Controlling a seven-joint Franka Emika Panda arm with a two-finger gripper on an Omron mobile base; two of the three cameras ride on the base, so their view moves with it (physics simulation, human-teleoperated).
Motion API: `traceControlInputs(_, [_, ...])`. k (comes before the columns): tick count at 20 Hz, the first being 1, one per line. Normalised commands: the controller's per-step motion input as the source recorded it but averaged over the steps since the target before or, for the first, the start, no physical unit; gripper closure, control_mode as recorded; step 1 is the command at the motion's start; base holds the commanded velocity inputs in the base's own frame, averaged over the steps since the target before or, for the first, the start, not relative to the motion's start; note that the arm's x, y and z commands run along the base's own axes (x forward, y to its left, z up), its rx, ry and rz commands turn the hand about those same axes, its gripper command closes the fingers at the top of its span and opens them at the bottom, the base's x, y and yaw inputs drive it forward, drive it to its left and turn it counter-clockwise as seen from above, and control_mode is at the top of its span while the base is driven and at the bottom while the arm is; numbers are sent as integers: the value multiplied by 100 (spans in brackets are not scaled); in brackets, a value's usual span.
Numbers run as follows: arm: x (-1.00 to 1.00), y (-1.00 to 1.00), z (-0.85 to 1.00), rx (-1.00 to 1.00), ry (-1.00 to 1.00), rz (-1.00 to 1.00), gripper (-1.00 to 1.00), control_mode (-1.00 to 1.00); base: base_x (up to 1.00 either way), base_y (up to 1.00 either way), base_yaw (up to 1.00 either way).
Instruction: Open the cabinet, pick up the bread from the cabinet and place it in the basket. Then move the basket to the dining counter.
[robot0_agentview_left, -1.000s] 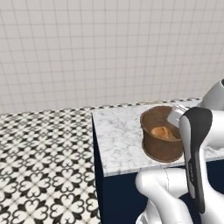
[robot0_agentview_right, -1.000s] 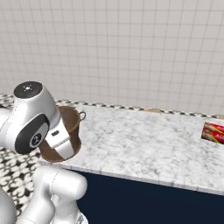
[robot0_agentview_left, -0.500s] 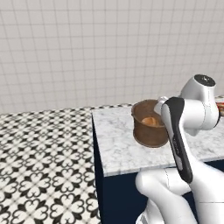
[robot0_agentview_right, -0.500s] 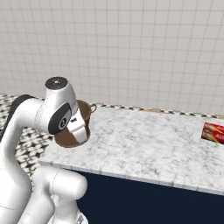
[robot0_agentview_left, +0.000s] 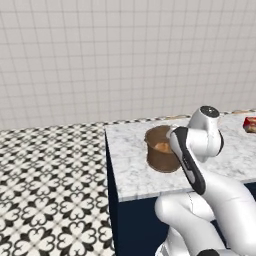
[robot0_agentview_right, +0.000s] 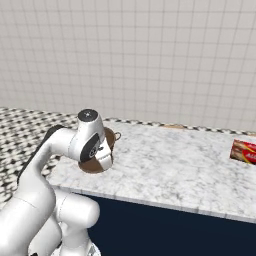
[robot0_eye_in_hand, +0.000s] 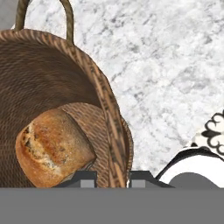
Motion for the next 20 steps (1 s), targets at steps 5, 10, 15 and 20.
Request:
traceControlInputs(5, [18, 0, -64, 0, 4, 0, 100, -100, 0, 0, 0])
traceControlInputs(10, [20, -1, -40, 0, 2, -1, 100, -100, 0, 0, 0])
traceControlInputs(15, [6, 0, -9, 0, 0, 0, 100, -100, 0, 0, 0])
traceControlInputs(20, [36, 0, -17, 1, 0, 0, 100, -100, 0, 0, 0])
